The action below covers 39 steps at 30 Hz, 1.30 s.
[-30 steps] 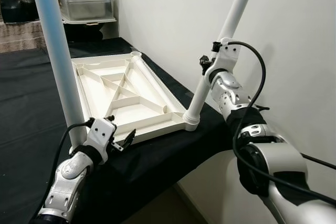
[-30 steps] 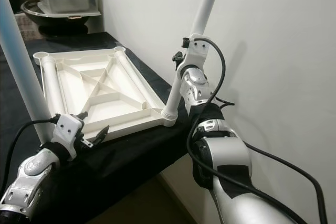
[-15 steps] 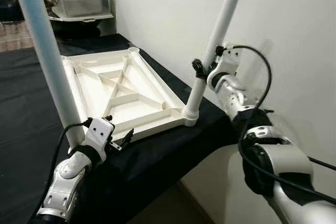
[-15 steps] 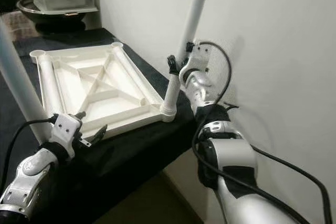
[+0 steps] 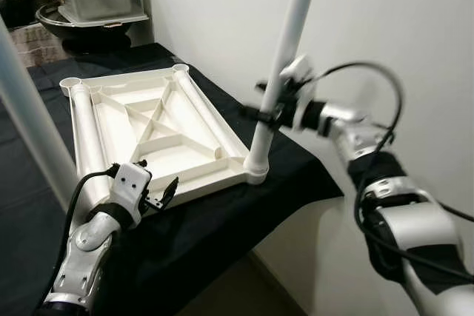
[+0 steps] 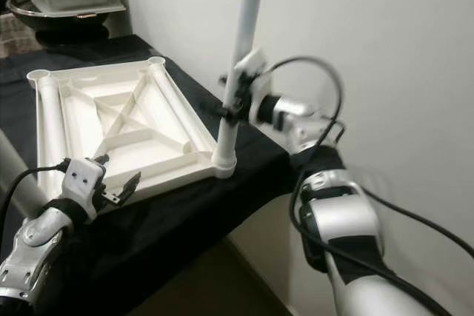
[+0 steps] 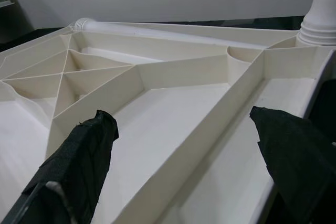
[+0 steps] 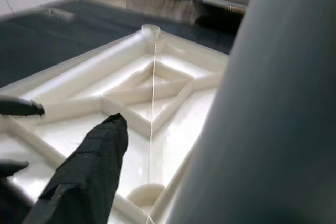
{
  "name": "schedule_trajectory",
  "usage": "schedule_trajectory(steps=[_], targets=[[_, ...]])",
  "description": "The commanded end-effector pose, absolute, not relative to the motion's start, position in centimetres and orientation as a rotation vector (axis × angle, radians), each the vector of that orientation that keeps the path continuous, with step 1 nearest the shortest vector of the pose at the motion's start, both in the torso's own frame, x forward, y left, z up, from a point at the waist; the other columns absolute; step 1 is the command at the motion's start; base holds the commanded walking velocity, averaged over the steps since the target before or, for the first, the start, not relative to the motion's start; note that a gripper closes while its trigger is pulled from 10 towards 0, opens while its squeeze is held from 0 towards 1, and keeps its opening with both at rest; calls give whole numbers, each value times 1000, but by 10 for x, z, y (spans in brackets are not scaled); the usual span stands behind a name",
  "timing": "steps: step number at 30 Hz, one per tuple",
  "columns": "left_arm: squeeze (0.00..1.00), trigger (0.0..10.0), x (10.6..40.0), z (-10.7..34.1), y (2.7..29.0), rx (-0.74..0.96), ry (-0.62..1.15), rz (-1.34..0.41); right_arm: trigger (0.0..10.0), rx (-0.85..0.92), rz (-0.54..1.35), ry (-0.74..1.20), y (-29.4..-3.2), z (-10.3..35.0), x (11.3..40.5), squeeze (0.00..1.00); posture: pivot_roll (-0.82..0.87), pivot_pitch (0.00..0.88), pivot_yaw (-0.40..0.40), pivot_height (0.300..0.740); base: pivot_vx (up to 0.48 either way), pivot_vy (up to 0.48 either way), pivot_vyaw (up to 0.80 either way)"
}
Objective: Building children table
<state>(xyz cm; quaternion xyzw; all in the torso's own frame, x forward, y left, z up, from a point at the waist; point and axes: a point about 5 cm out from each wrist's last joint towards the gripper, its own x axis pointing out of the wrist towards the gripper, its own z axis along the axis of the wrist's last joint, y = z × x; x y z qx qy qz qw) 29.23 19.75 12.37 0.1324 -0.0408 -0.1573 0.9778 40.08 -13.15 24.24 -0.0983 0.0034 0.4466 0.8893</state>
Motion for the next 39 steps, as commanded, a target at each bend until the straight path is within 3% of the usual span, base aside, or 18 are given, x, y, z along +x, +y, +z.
schedule_trajectory(steps=[1, 2, 4, 9, 10, 12, 17, 22, 23, 26, 27, 32, 33, 34, 35, 36, 38, 39], targets=[[0, 10000, 292, 121, 198, 276, -65, -315, 4706, -236, 957, 51, -125, 235, 400, 0, 38, 0, -118, 740, 0, 0, 0], [0, 10000, 292, 122, 200, 279, -66, -311, 0, -247, 917, 98, -123, 228, 402, 0, 48, 0, -127, 740, 0, 0, 0], [0, 10000, 292, 123, 203, 285, -69, -300, 0, -229, 786, 160, -123, 218, 408, 0, 56, 0, -133, 740, 0, 0, 0], [0, 10000, 292, 123, 203, 285, -69, -298, 0, -202, 763, 160, -126, 219, 408, 0, 57, 0, -133, 740, 0, 0, 0], [0, 10000, 291, 123, 203, 284, -69, -298, 0, -175, 694, 160, -131, 219, 410, 0, 53, 0, -134, 740, 0, 0, 0], [0, 10000, 290, 121, 201, 281, -66, -300, 0, -49, 238, 194, -166, 208, 417, 0, 47, 0, -130, 740, 0, 0, 0], [0, 10000, 291, 121, 199, 279, -66, -306, 0, 94, -192, 258, -198, 181, 410, 0, 42, 0, -123, 740, 0, 0, 0], [0, 10000, 293, 122, 199, 284, -67, -312, 0, 186, -250, 298, -178, 164, 406, 0, 32, 0, -109, 740, 0, 0, 0], [0, 10000, 294, 122, 200, 285, -68, -314, 10000, 197, -218, 309, -166, 165, 407, 0, 28, 0, -107, 740, 0, 0, 0], [0, 10000, 295, 122, 199, 286, -68, -315, 10000, 211, -179, 294, -152, 172, 410, 0, 26, 0, -107, 740, 0, 0, 0], [0, 10000, 295, 123, 199, 286, -70, -315, 10000, 223, -161, 222, -150, 185, 413, 1000, 28, 0, -111, 740, 0, 0, 0], [0, 10000, 296, 123, 198, 285, -71, -315, 10000, 243, -134, 132, -151, 202, 417, 1000, 27, 0, -111, 740, 0, 0, 0], [0, 10000, 296, 123, 198, 284, -72, -316, 10000, 251, -80, 92, -152, 217, 420, 706, 30, 0, -112, 740, 0, 0, 0], [0, 10000, 296, 123, 198, 286, -73, -314, 10000, 284, 51, 57, -150, 233, 423, 0, 31, 0, -113, 740, 0, 0, 0], [0, 10000, 296, 123, 198, 286, -73, -314, 10000, 284, 51, 57, -150, 233, 423, 0, 31, 0, -113, 740, 0, 0, 0], [0, 10000, 296, 123, 200, 288, -74, -308, 10000, 306, 239, 0, -143, 249, 424, 0, 28, 0, -116, 740, 0, 0, 0], [0, 10000, 296, 123, 200, 288, -74, -308, 10000, 306, 239, 0, -143, 249, 424, 0, 28, 0, -116, 740, 0, 0, 0], [0, 10000, 296, 123, 201, 291, -75, -301, 10000, 284, 447, -36, -138, 256, 420, 0, 24, 0, -114, 740, 0, 0, 0]])
